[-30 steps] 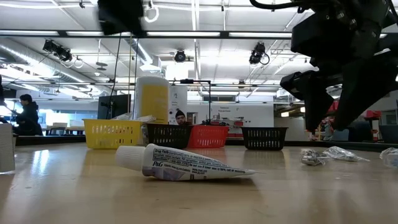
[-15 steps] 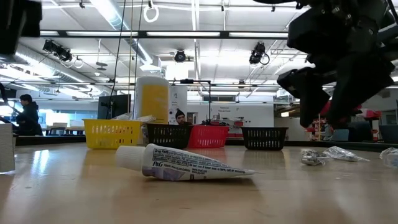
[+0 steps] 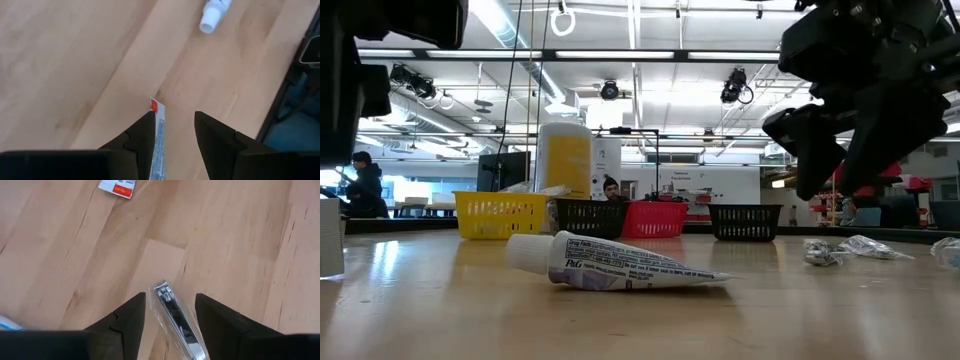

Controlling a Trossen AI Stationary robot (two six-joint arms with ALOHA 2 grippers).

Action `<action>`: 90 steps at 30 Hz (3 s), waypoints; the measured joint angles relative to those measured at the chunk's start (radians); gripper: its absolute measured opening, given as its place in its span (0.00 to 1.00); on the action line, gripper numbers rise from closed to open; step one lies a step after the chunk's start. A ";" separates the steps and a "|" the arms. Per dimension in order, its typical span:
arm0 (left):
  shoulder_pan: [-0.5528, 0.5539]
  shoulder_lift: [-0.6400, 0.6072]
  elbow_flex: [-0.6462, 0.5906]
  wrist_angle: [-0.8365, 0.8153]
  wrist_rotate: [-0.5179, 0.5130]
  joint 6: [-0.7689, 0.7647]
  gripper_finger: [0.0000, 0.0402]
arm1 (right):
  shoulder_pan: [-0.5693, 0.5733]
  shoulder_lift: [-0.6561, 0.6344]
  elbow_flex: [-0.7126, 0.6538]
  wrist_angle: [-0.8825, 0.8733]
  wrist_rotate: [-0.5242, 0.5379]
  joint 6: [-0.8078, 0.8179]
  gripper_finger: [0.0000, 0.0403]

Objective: Pick & Place Travel size toiletries
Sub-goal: Put the white toothpaste into the red bin

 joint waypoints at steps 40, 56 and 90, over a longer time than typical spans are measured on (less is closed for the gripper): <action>-0.001 0.182 0.053 -0.074 0.007 0.131 0.05 | -0.001 0.000 0.000 0.074 0.000 0.000 0.46; 0.210 0.180 0.220 -0.171 -0.299 0.377 0.02 | -0.001 0.000 0.000 0.103 0.000 0.000 0.44; 1.058 0.347 0.350 0.326 -0.102 0.932 0.02 | -0.034 0.000 0.000 0.093 0.034 -0.092 0.42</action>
